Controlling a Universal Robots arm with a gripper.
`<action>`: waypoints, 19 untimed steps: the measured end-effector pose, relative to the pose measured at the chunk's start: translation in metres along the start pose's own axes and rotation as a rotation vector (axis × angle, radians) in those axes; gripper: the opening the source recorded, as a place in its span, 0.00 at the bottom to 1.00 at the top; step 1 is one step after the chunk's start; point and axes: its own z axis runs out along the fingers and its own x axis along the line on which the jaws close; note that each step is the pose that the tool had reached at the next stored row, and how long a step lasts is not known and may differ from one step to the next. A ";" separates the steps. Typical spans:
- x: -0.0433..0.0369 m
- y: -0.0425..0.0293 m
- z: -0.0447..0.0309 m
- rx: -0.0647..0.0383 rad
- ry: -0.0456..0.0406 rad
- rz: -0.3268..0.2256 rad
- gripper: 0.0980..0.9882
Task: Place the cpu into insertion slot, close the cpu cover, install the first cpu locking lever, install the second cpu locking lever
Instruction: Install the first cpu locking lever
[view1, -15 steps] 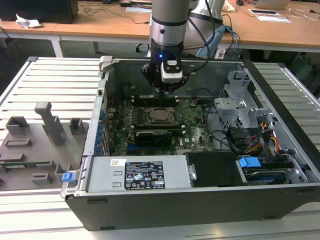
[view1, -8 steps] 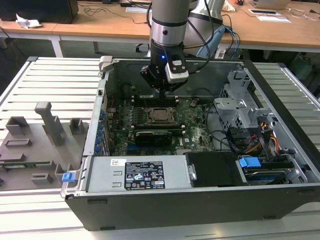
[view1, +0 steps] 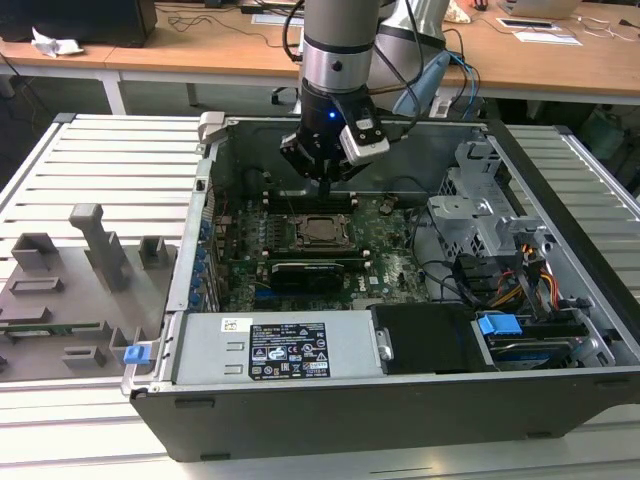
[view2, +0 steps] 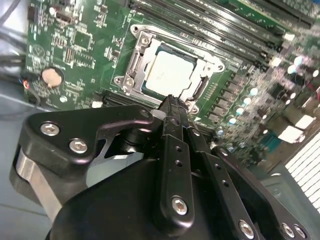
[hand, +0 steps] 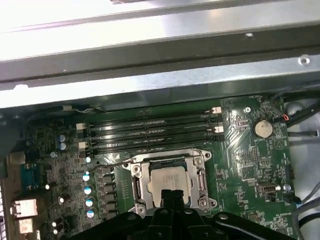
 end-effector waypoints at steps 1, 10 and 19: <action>0.0000 0.0000 0.0000 0.000 0.0004 -0.018 0.01; 0.0076 -0.0008 0.0012 -0.004 0.0037 -0.164 0.01; 0.0336 -0.0035 0.0027 -0.005 0.0037 -0.163 0.01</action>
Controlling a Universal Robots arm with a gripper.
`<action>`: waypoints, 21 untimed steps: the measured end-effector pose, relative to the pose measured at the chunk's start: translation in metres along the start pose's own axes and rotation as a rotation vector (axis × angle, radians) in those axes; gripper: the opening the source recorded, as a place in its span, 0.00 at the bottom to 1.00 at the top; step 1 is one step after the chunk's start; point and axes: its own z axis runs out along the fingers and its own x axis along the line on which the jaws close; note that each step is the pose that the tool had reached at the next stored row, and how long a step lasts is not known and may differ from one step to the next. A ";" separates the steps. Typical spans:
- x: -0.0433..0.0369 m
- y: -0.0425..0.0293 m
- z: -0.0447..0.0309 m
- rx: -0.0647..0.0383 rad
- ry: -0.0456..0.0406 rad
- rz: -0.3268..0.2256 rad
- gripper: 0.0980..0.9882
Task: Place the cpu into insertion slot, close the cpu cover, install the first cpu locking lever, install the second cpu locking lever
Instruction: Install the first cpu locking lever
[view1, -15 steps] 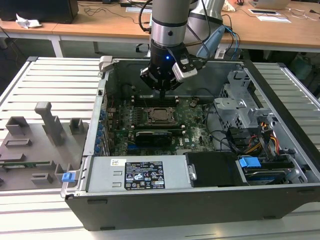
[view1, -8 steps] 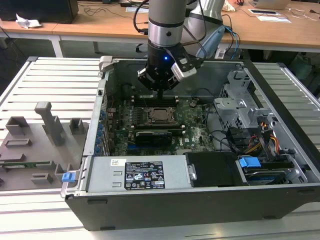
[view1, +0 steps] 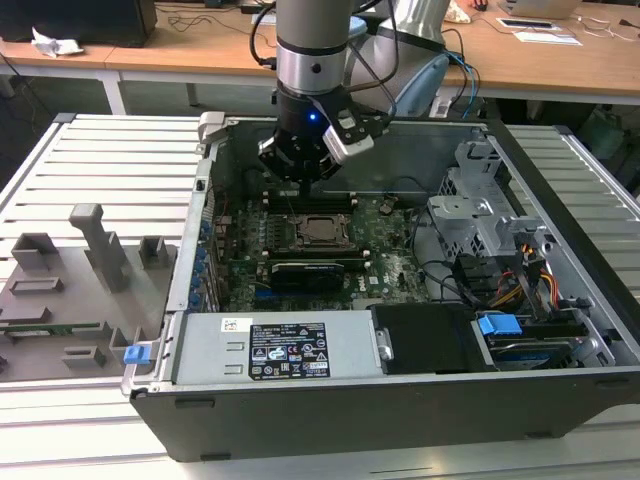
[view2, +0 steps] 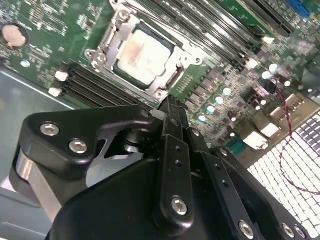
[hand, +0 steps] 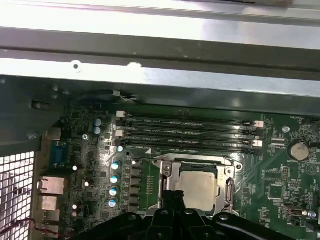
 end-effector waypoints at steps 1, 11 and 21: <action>0.0027 0.0002 0.0002 -0.001 -0.0003 0.000 0.01; 0.0172 0.0011 0.0008 -0.001 -0.0003 0.000 0.01; 0.0369 0.0042 0.0024 0.000 -0.0004 0.000 0.01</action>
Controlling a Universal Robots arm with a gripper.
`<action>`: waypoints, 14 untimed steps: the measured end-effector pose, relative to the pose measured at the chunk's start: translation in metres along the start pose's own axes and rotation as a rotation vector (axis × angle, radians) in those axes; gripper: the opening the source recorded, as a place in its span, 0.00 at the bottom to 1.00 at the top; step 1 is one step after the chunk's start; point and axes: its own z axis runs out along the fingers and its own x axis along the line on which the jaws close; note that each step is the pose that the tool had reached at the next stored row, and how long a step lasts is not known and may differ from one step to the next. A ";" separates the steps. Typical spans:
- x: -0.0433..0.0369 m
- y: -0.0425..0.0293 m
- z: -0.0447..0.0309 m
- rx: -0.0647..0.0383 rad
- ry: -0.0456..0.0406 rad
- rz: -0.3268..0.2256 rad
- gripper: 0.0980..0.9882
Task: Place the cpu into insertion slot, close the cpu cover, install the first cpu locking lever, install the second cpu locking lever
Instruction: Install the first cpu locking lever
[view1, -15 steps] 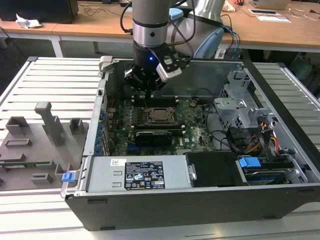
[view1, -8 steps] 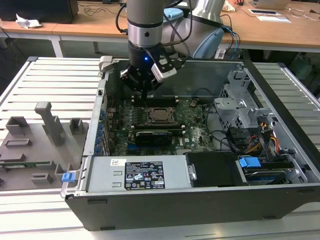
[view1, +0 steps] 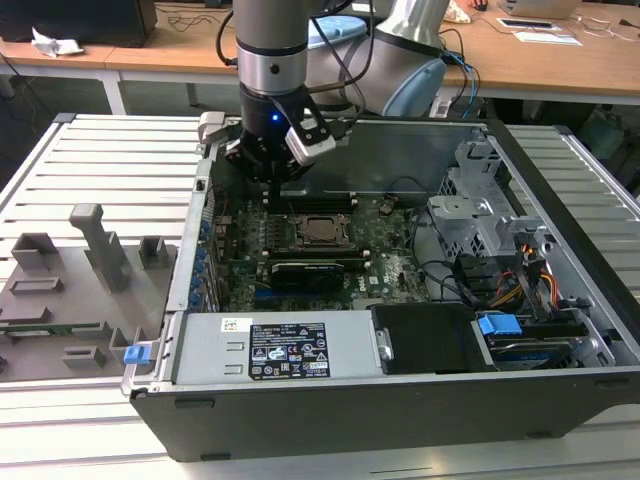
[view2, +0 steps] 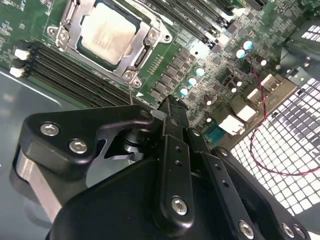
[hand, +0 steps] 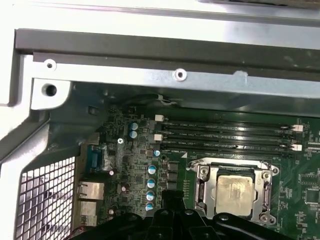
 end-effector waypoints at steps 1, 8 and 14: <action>0.0000 0.0010 0.0004 0.000 0.0000 0.000 0.01; -0.0003 0.0129 0.0021 0.000 -0.0001 0.000 0.01; -0.0012 0.0180 0.0022 0.000 0.0000 0.000 0.01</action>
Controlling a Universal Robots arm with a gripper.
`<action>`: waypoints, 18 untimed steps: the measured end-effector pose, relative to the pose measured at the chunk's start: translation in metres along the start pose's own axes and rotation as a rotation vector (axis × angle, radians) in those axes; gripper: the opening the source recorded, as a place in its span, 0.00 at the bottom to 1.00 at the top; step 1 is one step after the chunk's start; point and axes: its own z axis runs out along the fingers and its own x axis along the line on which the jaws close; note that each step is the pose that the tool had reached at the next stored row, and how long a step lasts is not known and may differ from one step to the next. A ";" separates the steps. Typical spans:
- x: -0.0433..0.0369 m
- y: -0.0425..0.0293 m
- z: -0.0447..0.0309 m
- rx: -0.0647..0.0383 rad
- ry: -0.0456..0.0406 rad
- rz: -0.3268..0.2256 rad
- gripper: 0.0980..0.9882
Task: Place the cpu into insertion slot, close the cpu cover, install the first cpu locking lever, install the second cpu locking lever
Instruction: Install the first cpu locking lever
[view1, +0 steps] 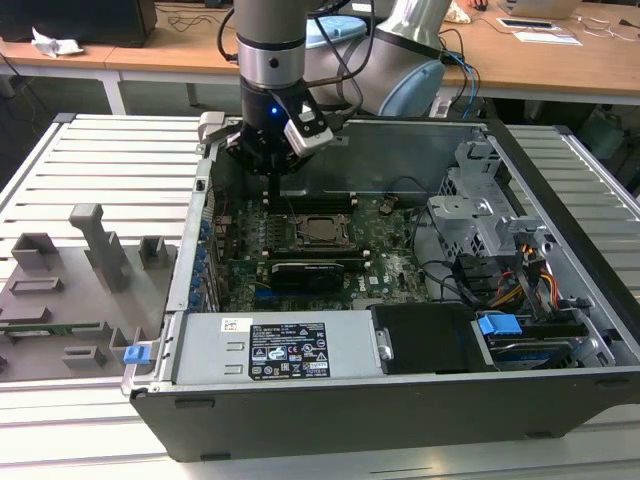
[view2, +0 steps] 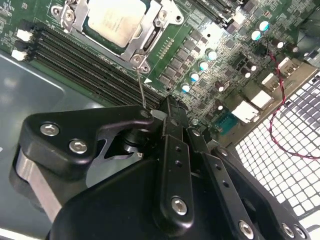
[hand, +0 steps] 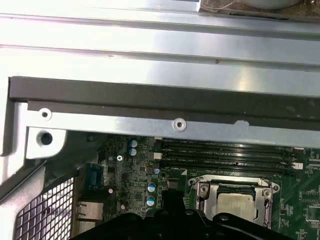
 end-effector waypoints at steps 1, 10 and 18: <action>-0.0003 0.0000 0.0000 0.000 0.0001 0.000 0.01; -0.0080 -0.0004 0.0001 0.000 0.0000 0.000 0.01; -0.0253 -0.0015 0.0003 0.000 0.0000 0.000 0.01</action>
